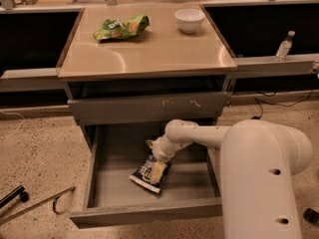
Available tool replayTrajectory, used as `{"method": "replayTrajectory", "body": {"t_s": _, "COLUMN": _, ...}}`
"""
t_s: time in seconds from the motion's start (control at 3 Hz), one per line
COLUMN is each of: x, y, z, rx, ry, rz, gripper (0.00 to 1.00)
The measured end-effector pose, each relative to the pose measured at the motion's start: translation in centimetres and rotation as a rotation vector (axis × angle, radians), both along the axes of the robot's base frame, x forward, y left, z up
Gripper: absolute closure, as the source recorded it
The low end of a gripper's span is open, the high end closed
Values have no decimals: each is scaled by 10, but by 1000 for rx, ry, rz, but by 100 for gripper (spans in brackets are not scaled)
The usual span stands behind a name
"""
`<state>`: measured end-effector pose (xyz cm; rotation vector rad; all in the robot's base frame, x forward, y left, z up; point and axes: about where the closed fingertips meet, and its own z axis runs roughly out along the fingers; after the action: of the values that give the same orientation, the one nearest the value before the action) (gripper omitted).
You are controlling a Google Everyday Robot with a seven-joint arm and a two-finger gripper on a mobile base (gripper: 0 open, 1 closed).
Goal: Pick blue chip bag from middle drawer and place on counter
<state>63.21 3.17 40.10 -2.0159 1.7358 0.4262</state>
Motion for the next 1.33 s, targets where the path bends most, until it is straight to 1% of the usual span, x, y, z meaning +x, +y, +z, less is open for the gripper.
{"method": "replayTrajectory", "body": {"t_s": 0.33, "x": 0, "y": 3, "z": -32, "rx": -16, "ry": 39, "rz": 8, "gripper": 0}}
{"method": "replayTrajectory", "body": {"t_s": 0.67, "x": -5, "y": -1, "z": -55, "rx": -27, "ry": 80, "rz": 1, "gripper": 0}}
{"method": "replayTrajectory", "body": {"t_s": 1.0, "x": -5, "y": -1, "z": -56, "rx": -27, "ry": 82, "rz": 1, "gripper": 19}}
{"method": "replayTrajectory", "body": {"t_s": 1.33, "x": -5, "y": -1, "z": -56, "rx": -27, "ry": 82, "rz": 1, "gripper": 43}}
